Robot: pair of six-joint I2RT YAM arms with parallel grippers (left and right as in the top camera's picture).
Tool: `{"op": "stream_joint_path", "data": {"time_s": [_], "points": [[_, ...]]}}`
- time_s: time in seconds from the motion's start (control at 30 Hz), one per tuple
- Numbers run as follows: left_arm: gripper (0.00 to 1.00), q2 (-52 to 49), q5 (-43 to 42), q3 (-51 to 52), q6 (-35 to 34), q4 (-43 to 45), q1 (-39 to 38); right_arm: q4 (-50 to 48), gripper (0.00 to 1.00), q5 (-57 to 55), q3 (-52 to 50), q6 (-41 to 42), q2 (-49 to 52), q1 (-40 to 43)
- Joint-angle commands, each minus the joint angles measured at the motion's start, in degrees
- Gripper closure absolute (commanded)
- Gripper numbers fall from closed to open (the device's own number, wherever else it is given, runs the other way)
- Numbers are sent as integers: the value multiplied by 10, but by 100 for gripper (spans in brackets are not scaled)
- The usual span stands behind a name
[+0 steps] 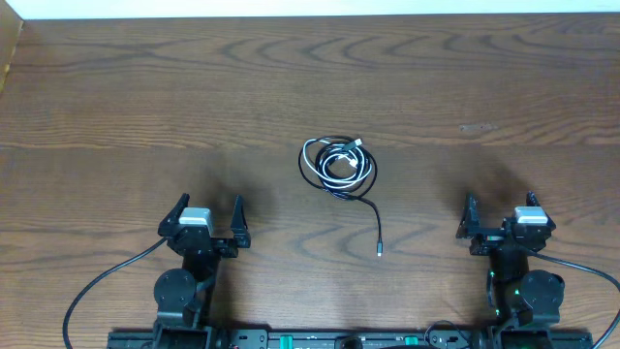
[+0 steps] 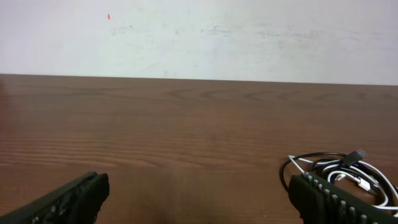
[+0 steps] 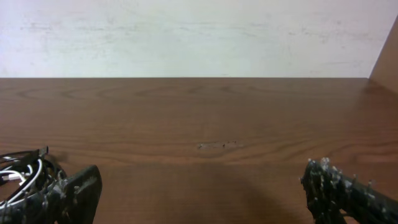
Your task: Untangle cables
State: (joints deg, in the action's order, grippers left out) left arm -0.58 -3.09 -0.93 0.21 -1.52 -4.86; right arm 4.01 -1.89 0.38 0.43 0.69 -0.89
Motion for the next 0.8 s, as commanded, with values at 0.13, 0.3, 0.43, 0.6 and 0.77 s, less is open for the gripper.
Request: {"op": "stream_joint_path", "data": {"time_s": [0.13,0.3,0.43,0.6,0.77], "points": [[2,3,6,7,0,-25,3,-3,1,3,-1,6,-4,-2],[3,3,6,7,0,-25,3,-42,1,71,-1,84,-4,-3],[2,3,6,7,0,-25,3,-58,1,276,-1,304,-4,-3],[2,3,4,7,-2,-24,3,-111,1,195,-1,444,-4,-3],[2,3,-6,7,-9,9,3,-243,1,68,1,496,-4,-3]]}}
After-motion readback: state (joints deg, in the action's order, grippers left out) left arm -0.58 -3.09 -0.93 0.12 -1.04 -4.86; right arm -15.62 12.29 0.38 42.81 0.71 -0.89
